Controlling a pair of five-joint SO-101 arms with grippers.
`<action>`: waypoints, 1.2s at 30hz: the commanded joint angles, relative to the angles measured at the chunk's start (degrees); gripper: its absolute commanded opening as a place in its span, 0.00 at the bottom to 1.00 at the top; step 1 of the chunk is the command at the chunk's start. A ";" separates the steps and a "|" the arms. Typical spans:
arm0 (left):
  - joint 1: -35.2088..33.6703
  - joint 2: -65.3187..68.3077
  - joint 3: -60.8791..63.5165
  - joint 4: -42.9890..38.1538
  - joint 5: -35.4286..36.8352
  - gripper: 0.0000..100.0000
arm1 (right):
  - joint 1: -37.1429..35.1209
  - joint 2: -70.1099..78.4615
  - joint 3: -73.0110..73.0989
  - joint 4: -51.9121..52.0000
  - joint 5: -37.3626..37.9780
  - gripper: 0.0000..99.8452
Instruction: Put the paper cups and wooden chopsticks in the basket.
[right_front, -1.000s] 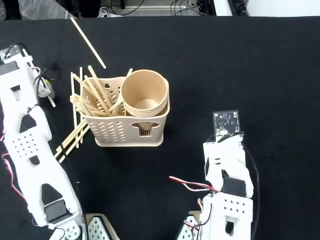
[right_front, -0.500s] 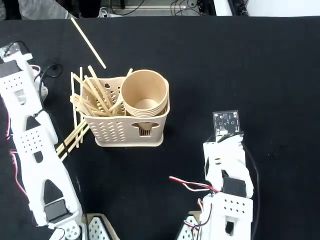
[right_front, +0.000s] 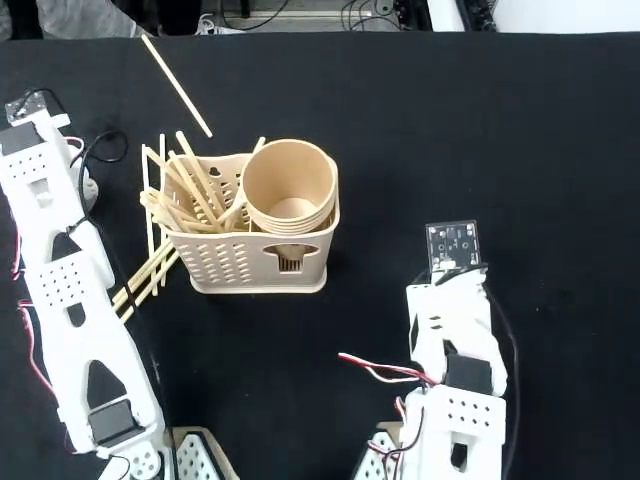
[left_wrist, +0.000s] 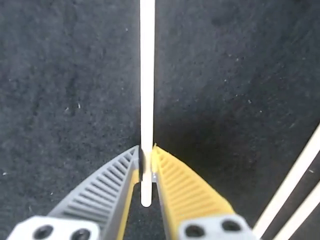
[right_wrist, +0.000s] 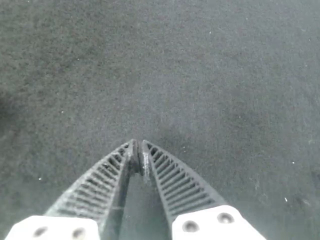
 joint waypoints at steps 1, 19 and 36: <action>-0.66 -5.19 9.27 0.79 -0.70 0.03 | 0.35 -0.84 -0.31 -1.05 -0.18 0.01; -0.92 -52.04 63.43 0.35 -6.42 0.03 | 0.35 -0.84 -0.31 -1.05 -0.18 0.01; -0.75 -98.46 104.75 -25.93 -6.51 0.03 | 0.35 -0.84 -0.31 -1.05 -0.18 0.01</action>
